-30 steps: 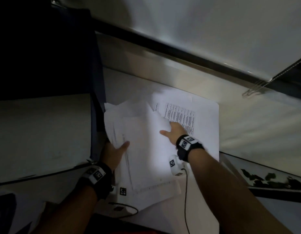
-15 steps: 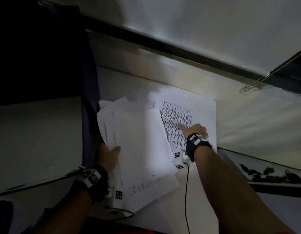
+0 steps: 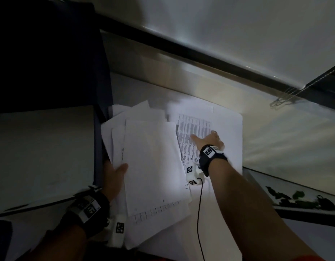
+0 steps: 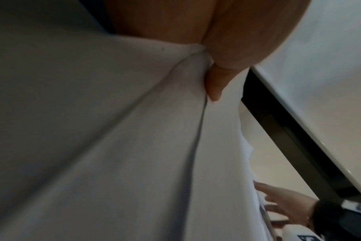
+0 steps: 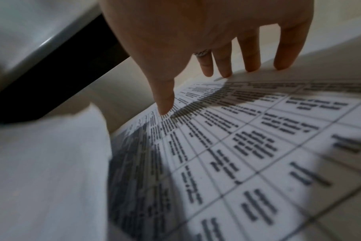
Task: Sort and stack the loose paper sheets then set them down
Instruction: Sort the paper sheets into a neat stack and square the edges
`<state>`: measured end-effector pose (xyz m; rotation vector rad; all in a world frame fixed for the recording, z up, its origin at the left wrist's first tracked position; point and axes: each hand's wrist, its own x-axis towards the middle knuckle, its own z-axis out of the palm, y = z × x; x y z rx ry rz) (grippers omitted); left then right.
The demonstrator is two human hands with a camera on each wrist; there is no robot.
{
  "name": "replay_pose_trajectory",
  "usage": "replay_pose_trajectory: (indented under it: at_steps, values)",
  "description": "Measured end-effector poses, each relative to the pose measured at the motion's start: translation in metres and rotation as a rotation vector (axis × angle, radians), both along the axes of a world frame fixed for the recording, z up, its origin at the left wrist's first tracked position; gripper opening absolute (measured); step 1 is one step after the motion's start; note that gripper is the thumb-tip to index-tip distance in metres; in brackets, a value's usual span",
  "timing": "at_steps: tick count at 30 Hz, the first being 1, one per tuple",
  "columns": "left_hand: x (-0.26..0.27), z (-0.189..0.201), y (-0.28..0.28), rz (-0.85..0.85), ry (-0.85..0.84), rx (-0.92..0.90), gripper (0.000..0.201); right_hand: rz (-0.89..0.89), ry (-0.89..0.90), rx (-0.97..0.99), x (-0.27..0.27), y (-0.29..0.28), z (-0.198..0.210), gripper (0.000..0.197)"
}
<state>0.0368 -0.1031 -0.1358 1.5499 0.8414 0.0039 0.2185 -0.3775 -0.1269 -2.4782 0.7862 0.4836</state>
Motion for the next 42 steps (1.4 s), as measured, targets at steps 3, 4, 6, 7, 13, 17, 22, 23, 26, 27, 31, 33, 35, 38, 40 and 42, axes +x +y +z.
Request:
replay_pose_trajectory:
  at_steps: [3,4,6,7,13,17,22,23,26,27,31,33,35,38,40,42]
  values:
    - [-0.006,0.009,-0.002,0.007,-0.070,-0.054,0.058,0.113,-0.030,-0.022,-0.005,0.017,-0.001,0.092]
    - [-0.007,0.013,-0.004,0.006,-0.103,-0.072,0.057,0.141,-0.050,-0.023,-0.006,0.021,-0.001,0.088]
    - [-0.008,0.027,-0.009,-0.005,-0.180,-0.074,0.065,0.138,-0.067,-0.059,-0.008,0.023,-0.001,0.087]
    - [-0.008,0.033,-0.010,-0.013,-0.213,-0.056,0.070,0.114,-0.043,-0.096,-0.009,0.023,-0.002,0.091]
    - [-0.005,0.051,-0.017,-0.038,-0.309,-0.006,0.064,0.175,0.091,-0.194,-0.006,0.033,-0.003,0.081]
    - [-0.002,0.051,-0.016,-0.003,-0.322,-0.008,0.074,0.164,0.094,-0.217,-0.001,0.036,0.000,0.077]
    - [0.000,0.052,-0.016,0.058,-0.308,-0.034,0.077,0.153,0.129,-0.237,0.003,0.041,0.004,0.091]
    - [-0.001,0.050,-0.016,0.060,-0.308,-0.048,0.076,0.162,0.132,-0.243,0.004,0.042,0.004,0.090]
    - [-0.004,0.043,-0.016,0.101,-0.265,-0.085,0.078,0.159,0.114,-0.175,0.008,0.044,0.001,0.082]
    - [-0.005,0.040,-0.016,0.123,-0.248,-0.079,0.081,0.160,0.104,-0.122,0.008,0.045,0.003,0.078]
    - [-0.015,0.024,-0.002,0.111,-0.139,-0.041,0.068,0.168,0.084,0.055,0.000,0.048,0.011,0.068]
    - [-0.023,0.017,0.005,0.068,-0.064,-0.016,0.065,0.150,0.053,0.099,-0.009,0.048,0.024,0.070]
    - [-0.027,0.013,0.010,0.066,-0.017,0.043,0.072,0.134,-0.026,0.166,-0.016,0.046,0.043,0.064]
    - [-0.026,0.010,0.009,0.077,0.029,0.061,0.079,0.147,-0.280,0.173,-0.023,0.035,0.089,0.041]
    - [-0.024,0.009,0.002,0.053,0.080,-0.017,0.089,0.171,-0.440,0.143,-0.026,0.027,0.131,0.035]
    - [-0.019,0.009,-0.008,0.013,0.108,-0.035,0.074,0.220,-0.568,0.123,-0.028,0.023,0.172,0.035]
